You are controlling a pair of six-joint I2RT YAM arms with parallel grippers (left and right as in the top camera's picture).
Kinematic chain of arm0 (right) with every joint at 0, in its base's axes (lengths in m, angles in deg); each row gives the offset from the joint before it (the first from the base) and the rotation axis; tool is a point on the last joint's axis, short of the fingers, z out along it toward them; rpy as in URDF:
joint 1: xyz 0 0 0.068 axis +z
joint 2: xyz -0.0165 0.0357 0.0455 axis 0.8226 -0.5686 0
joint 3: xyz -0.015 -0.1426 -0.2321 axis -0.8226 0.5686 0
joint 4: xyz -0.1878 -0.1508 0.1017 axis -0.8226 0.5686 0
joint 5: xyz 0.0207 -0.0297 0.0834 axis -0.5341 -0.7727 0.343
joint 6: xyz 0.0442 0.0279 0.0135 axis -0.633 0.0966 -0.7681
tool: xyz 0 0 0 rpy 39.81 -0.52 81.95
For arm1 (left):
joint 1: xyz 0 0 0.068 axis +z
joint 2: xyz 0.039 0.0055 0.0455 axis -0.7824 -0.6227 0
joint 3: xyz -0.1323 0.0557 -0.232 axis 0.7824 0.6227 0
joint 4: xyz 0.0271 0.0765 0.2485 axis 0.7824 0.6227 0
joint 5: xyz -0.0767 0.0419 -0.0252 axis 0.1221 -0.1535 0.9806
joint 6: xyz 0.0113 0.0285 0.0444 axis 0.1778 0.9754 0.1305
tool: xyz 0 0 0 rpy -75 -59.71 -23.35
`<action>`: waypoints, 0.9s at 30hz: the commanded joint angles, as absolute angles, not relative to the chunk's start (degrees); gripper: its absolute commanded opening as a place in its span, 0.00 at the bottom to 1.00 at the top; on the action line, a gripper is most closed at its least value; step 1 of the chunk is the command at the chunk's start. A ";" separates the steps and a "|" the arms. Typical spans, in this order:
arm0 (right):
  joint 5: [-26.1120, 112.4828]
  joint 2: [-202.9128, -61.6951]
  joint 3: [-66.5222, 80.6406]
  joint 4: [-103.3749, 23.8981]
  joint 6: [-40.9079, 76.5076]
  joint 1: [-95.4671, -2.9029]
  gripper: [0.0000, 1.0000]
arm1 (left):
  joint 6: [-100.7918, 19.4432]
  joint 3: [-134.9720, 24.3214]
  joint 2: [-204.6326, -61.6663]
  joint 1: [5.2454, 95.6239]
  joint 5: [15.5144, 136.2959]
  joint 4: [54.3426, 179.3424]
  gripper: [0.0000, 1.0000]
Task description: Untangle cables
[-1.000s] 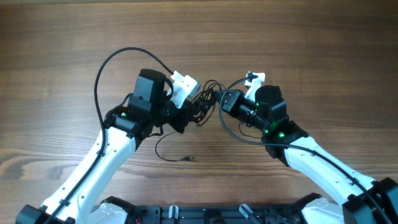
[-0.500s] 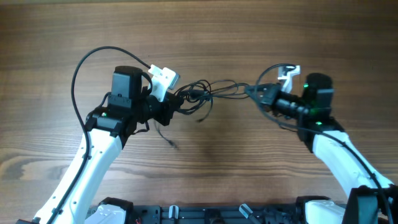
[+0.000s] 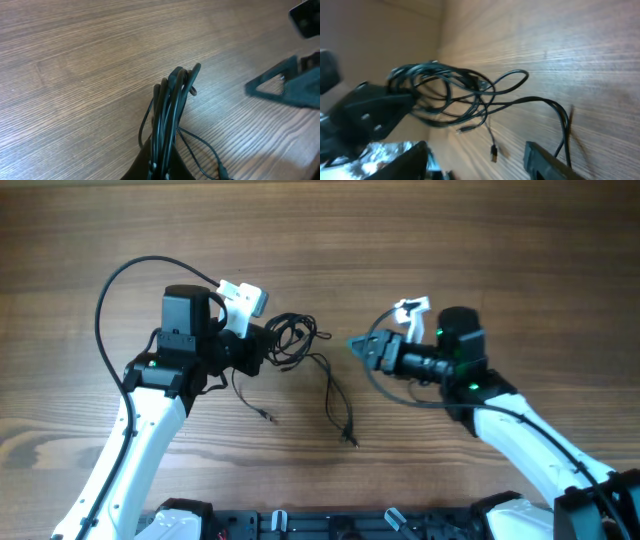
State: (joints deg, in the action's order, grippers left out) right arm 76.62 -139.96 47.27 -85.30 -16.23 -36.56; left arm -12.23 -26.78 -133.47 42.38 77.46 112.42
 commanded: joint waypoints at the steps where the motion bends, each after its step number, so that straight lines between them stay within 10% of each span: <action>1: 64.33 -140.10 47.53 -85.36 -24.14 -32.74 0.61 | -12.58 -27.06 -132.15 42.34 82.29 111.80 0.04; 12: 68.33 -141.21 47.53 -93.65 -4.87 -28.15 0.49 | -12.49 -27.06 -132.15 42.34 86.22 111.21 0.04; 27: 75.46 -141.21 47.53 -104.69 -29.13 -28.13 0.35 | -12.12 -27.06 -132.15 40.04 94.35 111.19 0.04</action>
State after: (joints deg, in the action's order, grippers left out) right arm 75.00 -140.62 47.64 -104.34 -26.85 -28.37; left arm -12.23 -26.78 -133.38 41.97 91.16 111.52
